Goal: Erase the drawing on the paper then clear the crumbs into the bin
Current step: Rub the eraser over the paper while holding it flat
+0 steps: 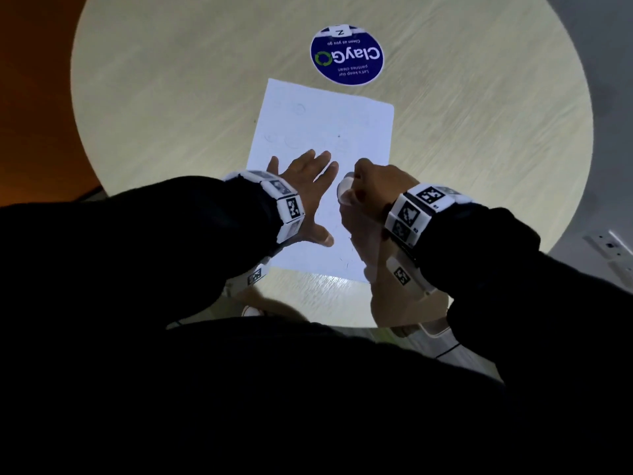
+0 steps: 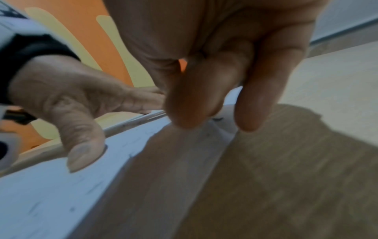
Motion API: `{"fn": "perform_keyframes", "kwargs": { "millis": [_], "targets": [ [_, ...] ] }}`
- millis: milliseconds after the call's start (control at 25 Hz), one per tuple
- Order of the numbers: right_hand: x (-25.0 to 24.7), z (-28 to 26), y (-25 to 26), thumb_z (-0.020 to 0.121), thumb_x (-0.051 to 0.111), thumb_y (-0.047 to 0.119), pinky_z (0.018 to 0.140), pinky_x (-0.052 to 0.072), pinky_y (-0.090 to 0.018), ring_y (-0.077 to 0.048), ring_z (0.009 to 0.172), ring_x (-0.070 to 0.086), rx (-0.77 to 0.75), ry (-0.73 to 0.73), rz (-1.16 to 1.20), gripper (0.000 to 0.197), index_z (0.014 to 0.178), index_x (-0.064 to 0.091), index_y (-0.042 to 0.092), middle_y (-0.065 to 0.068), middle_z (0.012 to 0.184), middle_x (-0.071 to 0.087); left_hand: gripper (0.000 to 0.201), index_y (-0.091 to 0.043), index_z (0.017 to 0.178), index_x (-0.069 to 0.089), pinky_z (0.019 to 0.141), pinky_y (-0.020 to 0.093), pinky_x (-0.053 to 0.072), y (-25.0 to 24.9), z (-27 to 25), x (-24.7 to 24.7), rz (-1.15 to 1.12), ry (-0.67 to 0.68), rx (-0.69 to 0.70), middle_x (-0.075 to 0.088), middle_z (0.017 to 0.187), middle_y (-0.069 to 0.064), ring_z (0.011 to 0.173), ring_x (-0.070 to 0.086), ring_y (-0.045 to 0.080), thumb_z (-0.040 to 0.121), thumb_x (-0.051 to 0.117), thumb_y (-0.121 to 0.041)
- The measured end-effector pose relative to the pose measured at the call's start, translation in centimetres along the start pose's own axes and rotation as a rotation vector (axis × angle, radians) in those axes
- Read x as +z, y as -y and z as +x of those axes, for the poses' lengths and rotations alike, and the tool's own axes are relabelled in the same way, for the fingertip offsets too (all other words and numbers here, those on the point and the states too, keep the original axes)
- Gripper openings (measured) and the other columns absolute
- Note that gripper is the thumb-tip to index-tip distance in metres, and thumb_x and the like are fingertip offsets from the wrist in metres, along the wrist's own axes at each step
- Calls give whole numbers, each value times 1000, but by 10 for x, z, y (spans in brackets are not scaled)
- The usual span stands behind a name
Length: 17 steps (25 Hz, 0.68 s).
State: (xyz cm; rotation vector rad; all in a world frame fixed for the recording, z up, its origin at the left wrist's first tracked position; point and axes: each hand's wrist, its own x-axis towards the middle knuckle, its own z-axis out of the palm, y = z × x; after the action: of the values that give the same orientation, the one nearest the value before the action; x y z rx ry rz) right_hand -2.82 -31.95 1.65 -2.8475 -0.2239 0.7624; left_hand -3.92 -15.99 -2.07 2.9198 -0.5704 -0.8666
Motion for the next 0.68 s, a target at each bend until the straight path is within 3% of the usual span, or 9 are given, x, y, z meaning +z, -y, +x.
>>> {"fn": "perform_keyframes", "kwargs": {
  "millis": [120,240,360,440,560,640,680],
  "targets": [
    [4,-9,5,91,49,35,70,43,-35,-26,79,52,3,-17,34,24,104,44,15,-3,86,52,122,-27,150,-17,115,59,-2,6,-7,9,-8,-16,4,-25,157,-7,145,-20,16,69,59,-77],
    [27,-39,13,90,50,33,69,46,-36,-26,74,54,-111,-78,-95,21,96,40,16,-1,77,51,123,-27,151,-14,112,61,-1,9,-4,14,-4,-69,20,-21,159,-7,146,-18,15,67,59,-78],
    [22,-20,14,90,45,37,54,32,-27,-25,65,50,-111,-215,-146,19,90,38,20,0,66,44,124,-27,151,-13,112,61,1,9,-4,15,3,-79,27,-19,159,-7,146,-16,16,65,58,-80],
    [11,0,14,92,43,36,56,29,-28,-25,65,48,-45,-189,-53,19,91,37,18,-2,67,44,125,-27,151,-14,112,62,2,9,-4,13,17,-78,19,-20,159,-7,146,-16,17,64,56,-82],
    [31,-23,18,89,45,31,55,30,-31,-25,57,44,-47,-423,-157,16,82,39,18,-1,60,39,123,-26,152,-10,111,63,4,10,-3,16,-5,-117,21,-16,160,-6,147,-14,16,65,59,-79],
    [46,-40,25,87,48,30,56,35,-30,-23,56,46,-65,-287,-140,14,84,45,16,-1,63,47,123,-26,152,-9,111,64,4,10,-5,18,-10,-122,25,-15,160,-6,147,-13,16,65,60,-78],
    [46,-36,28,86,50,28,55,33,-29,-23,55,45,-48,-338,-172,12,83,49,16,-2,63,49,123,-25,152,-9,111,65,4,9,-5,17,-9,-113,24,-15,160,-6,147,-13,16,65,60,-78]
  ]
}}
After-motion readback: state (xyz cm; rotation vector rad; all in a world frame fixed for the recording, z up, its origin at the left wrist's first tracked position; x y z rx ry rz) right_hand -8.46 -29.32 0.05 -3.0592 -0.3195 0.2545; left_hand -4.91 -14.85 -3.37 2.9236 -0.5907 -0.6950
